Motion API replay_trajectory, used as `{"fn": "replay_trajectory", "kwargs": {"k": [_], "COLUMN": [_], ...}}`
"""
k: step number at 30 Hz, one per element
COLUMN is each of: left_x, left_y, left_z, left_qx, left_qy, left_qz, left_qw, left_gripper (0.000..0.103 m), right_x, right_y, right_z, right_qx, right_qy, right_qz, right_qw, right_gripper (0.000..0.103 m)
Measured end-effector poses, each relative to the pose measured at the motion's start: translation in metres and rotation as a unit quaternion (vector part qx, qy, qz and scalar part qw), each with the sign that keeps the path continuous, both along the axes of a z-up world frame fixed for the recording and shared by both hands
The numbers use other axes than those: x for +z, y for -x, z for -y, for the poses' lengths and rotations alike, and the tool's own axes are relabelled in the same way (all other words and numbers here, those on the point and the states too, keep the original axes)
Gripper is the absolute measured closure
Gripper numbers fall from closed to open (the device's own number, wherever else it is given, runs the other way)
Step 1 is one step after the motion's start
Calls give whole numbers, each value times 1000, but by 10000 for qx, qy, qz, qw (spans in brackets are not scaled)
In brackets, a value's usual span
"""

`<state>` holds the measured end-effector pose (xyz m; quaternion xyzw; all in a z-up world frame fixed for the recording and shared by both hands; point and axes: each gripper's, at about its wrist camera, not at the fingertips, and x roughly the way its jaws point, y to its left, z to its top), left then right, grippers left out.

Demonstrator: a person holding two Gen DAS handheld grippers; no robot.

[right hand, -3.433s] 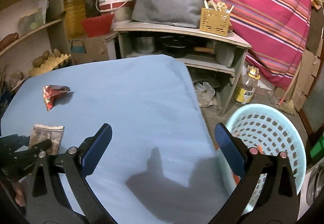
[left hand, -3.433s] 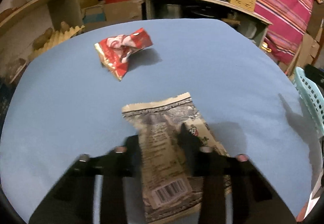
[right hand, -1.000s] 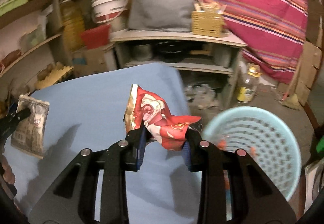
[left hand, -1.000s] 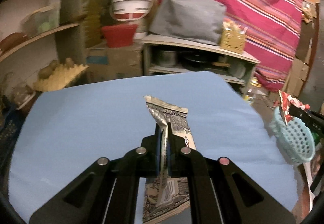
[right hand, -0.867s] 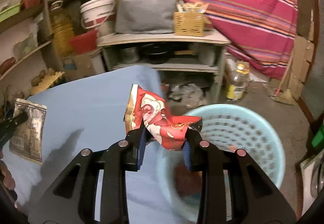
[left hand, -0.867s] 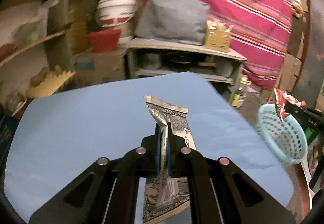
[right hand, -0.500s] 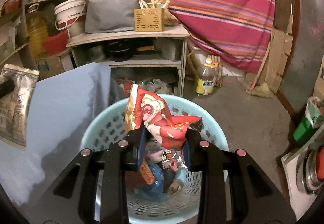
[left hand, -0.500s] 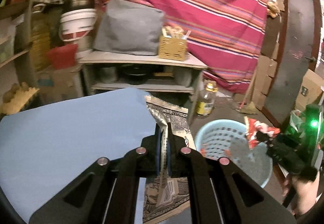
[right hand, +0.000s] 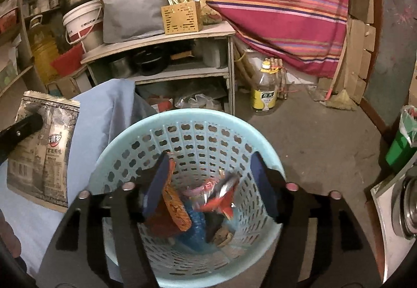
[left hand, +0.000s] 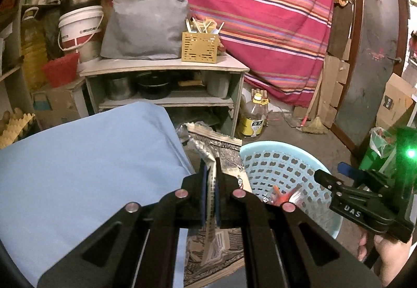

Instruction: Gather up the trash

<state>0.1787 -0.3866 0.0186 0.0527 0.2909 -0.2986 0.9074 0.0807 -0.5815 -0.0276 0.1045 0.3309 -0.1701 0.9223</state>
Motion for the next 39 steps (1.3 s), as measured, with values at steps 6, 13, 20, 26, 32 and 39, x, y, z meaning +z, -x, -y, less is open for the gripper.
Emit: {"fn": "replay_trajectory", "kwargs": {"k": [6,13,20,26,32,39], "left_x": [-3,-29,-46,-37,-19,3], "left_y": [5,-2,-9,-3,10,52], "left_z": [18,55,71,48,-10,-103], "left_qx": [-143,-327,-420,-223,165,662], "left_qy": [63,78,-57,-2,-49,-143], "left_qz": [-52,-385,-595,-377,-46,339], "left_qw": [9999,9987,9973,9990,9998,9971], "left_gripper": [98,97,66,26,25,18], "right_x": [13,17,17,17,20,24], "right_y": [23,36,36,33,31,33], "right_z": [8,15,17,11,-5,-75], "right_qx": [-257,-479,-537,-518,-379,250], "right_qy": [83,208,201,332,442,725], "right_qz": [217,256,261,188,196,263], "right_qw": [9994,9983,9980,9979,9981,9967], "right_gripper": [13,11,11,10,8,4]}}
